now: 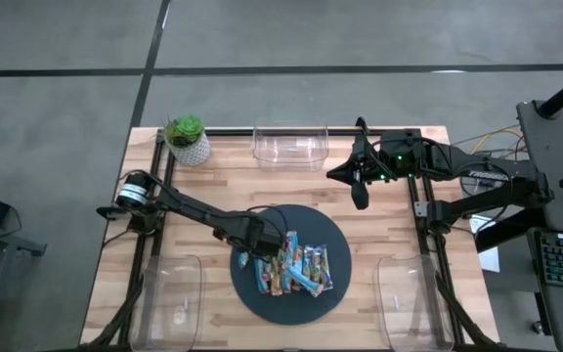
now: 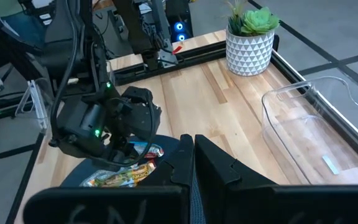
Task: Pick and place Granola Bars by type
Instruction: Put the red granola bar into the bottom left transparent bin, then put the yellow granola bar into the bottom right transparent bin
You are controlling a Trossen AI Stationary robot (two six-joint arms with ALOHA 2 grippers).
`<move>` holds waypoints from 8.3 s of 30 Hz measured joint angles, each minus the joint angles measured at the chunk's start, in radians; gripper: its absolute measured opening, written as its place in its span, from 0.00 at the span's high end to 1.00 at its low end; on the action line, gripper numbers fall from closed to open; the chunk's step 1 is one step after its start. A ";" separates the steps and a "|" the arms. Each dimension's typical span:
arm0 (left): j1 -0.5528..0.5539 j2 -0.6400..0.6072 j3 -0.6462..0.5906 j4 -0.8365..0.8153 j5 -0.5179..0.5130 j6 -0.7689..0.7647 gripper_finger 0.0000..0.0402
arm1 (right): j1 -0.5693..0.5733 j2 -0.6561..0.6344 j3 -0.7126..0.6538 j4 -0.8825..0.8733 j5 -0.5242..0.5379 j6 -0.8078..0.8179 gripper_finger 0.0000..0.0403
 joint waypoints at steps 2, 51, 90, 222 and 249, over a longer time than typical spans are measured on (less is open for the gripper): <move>0.003 0.000 -0.003 0.001 0.000 -0.004 0.55 | 0.000 0.000 0.000 0.000 0.000 0.000 0.98; 0.022 -0.043 -0.065 0.094 0.098 0.005 0.84 | 0.000 0.000 0.000 0.000 0.008 -0.019 0.98; -0.172 -0.535 -0.065 -0.176 0.363 0.267 0.84 | 0.000 0.000 0.000 0.002 0.017 -0.049 0.98; -0.187 -0.540 0.032 0.133 -0.147 1.212 1.00 | -0.002 0.000 0.000 0.001 0.061 -0.027 0.98; -0.152 -0.539 0.031 0.244 -0.252 1.331 1.00 | -0.002 0.000 0.000 0.001 0.059 -0.019 0.98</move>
